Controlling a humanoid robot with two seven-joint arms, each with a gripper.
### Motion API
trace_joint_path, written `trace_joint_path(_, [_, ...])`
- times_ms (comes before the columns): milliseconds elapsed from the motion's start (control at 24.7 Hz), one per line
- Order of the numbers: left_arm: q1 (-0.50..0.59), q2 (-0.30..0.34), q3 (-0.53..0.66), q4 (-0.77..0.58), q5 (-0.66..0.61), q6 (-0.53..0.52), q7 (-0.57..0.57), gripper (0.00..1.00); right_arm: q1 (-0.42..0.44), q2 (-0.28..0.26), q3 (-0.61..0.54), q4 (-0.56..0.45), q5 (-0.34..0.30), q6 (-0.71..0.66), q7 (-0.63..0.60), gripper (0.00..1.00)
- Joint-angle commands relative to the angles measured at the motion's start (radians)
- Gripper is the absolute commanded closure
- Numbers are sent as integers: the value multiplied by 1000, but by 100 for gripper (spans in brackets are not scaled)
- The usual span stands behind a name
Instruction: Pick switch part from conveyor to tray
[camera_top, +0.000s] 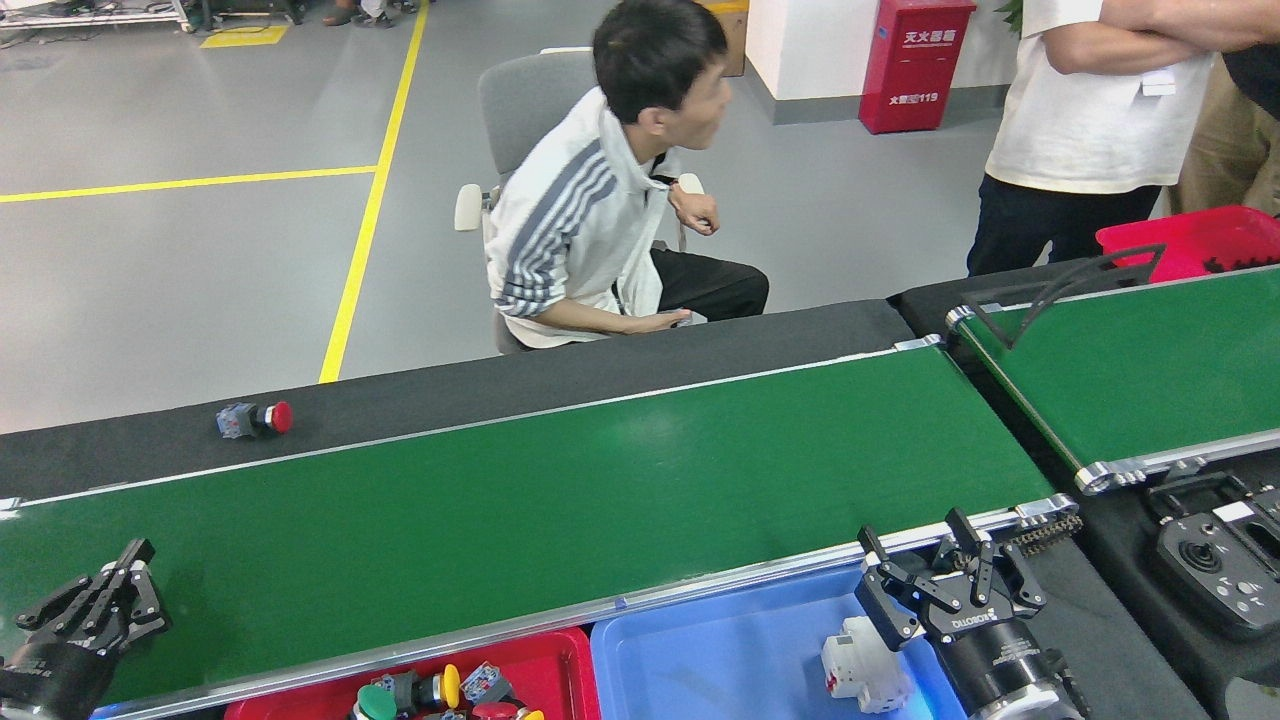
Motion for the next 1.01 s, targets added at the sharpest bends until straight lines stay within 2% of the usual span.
trace_joint_path(0, [28,-3,14,-120,-1,-28,-7,40,12,-4,-32,-15,-1,1,-3,1])
trace_joint_path(41, [54,-8,17,-177,-4,-14,-7,14,23,-3,-47,-15,-1,3,-3,1])
trace_joint_path(81, [86,-29,15,-247,-5,21,-9,0,38,-3,-66,-15,-1,3,-3,1])
trace_joint_path(203, [175,-132,17,-379,-10,116,-7,0,63,-3,-122,-29,-2,1,-3,1])
trace_joint_path(284, [221,-171,21,-404,-10,188,-7,0,80,-1,-148,-43,-2,1,-3,1])
trace_joint_path(487, [273,-184,80,-395,-11,311,-6,0,149,2,-170,-89,-4,1,-4,1])
trace_joint_path(608, [278,-184,126,-395,-13,303,-6,0,169,2,-168,-98,-4,1,-4,1])
trace_joint_path(811, [299,-183,132,-393,-8,290,-6,0,169,4,-170,-130,-4,1,-4,1])
trace_joint_path(973, [319,-178,132,-389,-8,216,-7,0,173,16,-178,-133,-4,23,-4,2])
